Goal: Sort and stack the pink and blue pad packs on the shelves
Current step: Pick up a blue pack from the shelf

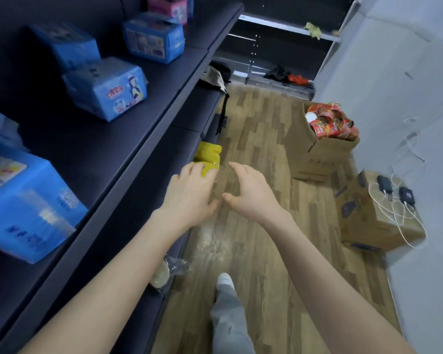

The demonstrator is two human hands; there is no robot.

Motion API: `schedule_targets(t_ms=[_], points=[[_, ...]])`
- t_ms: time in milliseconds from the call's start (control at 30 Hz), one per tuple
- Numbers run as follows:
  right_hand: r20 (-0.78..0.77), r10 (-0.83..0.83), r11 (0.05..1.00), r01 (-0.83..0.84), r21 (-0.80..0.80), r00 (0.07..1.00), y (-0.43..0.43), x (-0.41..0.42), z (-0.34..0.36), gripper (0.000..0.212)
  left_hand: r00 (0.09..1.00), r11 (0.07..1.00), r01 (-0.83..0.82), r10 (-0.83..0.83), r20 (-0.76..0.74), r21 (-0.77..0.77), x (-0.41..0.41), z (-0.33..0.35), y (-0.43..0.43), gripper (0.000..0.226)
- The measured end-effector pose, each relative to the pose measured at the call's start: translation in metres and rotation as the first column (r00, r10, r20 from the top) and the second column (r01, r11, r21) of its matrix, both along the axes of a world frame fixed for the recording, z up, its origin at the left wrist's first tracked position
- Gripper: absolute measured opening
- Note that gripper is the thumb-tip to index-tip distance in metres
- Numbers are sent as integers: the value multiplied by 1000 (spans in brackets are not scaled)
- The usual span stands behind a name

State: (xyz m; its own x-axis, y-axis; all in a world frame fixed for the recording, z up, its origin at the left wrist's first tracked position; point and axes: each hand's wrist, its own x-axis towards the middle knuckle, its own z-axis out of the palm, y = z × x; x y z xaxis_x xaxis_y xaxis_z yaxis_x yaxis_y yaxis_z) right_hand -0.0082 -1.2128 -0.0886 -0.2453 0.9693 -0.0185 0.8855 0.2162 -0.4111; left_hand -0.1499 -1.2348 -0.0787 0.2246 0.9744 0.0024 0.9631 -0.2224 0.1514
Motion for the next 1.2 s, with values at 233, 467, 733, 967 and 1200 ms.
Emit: schedule_targets(t_ms=[233,467,733,967,1200], points=[[-25,177,983,-176,53,984,98,-6,8,71,989,989,-145,145,-1,11,1,9,76,64],[-19,259,963,-257,82,966,184,22,31,71,980,979,-199,200,-20,36,29,24,157,66],[-26,236,971,-235,50,971,253,52,31,71,980,979,-196,197,-6,45,60,25,225,68],[-37,238,971,-237,28,970,301,54,28,73,982,981,-189,190,-12,48,63,21,276,67],[-24,220,975,-219,21,975,364,56,28,72,985,984,-170,170,-5,46,59,23,348,66]])
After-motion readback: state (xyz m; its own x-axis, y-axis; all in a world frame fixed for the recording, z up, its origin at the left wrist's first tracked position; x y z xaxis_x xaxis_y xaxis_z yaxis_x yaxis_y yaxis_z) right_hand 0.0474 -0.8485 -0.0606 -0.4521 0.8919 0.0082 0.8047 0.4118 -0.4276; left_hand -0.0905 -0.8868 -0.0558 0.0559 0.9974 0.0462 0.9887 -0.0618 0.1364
